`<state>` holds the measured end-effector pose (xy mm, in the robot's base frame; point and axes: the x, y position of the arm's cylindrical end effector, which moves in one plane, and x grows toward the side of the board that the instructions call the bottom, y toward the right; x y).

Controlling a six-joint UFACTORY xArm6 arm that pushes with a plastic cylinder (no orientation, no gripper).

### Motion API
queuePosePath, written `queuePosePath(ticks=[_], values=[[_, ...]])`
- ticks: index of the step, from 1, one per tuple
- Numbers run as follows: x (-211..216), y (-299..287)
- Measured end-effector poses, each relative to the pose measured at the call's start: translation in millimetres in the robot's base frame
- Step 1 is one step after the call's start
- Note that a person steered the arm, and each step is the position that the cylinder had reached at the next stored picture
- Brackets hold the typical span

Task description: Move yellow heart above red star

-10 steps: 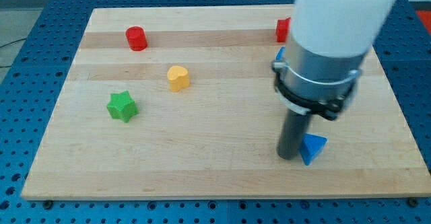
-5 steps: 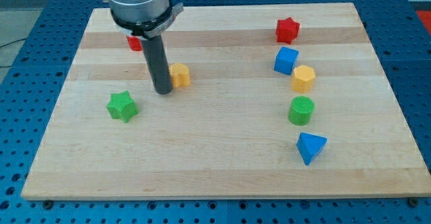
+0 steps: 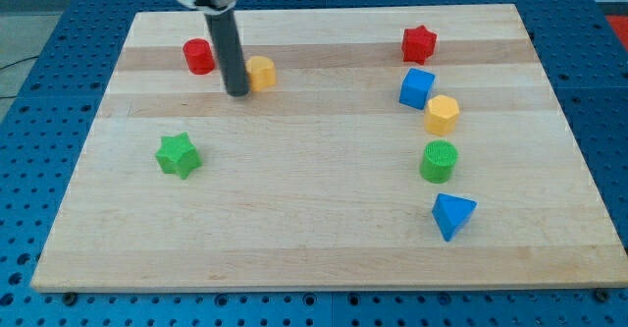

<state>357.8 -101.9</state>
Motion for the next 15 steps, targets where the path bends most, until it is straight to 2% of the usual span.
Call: queuePosePath(ticks=[1,2,3,4,6,7,8,9,10,11,12,13,15], values=[[-18.5,60.0],[-49.4,65.6],[-36.2,33.3],[-63.7,2.0],[-70.7,122.0],[-126.7,119.8],[-122.2,80.5],[-143.2,9.4],[-165.0,2.9],[-163.7,49.0],[-163.5,171.1],[-153.2,181.2],[-126.7,149.7]])
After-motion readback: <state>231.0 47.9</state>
